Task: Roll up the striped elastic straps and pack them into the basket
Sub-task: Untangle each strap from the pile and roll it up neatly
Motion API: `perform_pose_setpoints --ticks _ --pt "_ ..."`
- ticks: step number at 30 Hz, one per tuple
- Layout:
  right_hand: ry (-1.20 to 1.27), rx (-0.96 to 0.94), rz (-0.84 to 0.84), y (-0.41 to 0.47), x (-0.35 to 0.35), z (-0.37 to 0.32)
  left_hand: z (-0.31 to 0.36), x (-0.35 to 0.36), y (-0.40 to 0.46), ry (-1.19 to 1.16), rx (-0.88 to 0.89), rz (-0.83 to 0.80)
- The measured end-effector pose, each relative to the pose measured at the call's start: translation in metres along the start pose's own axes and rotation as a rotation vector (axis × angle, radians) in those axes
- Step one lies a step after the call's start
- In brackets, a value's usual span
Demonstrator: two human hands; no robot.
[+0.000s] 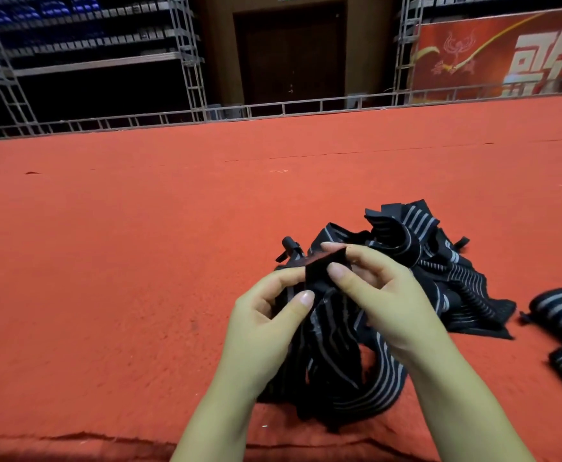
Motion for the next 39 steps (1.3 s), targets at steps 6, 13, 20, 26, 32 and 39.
perform_pose_setpoints --ticks 6,13,20,26,32,39 --pt "0.186 -0.026 0.065 -0.004 0.004 -0.002 -0.003 0.002 -0.001 -0.235 -0.068 0.007" --pt "0.07 -0.11 -0.066 -0.009 0.011 0.003 0.002 -0.009 0.014 -0.375 -0.213 0.13" --pt "0.061 -0.064 -0.005 -0.013 0.004 0.008 -0.007 -0.024 0.021 -0.351 -0.201 0.35" --pt "0.1 -0.057 0.126 -0.013 -0.008 0.005 -0.012 -0.034 0.025 -0.203 -0.128 0.48" --pt "0.017 -0.068 0.146 -0.015 -0.01 -0.005 -0.014 -0.029 0.021 -0.146 -0.089 0.432" --pt "0.203 -0.045 0.135 -0.009 0.011 -0.006 0.003 -0.003 0.012 -0.016 -0.027 0.24"
Point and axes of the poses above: each hand's wrist, its own y-axis towards the middle knuckle, its own x-axis out of the palm, z = x × y, the point moved 4 cm from there along y, towards the middle knuckle, and after that the axes turned 2 degrees about -x, right-handed, at the moved point
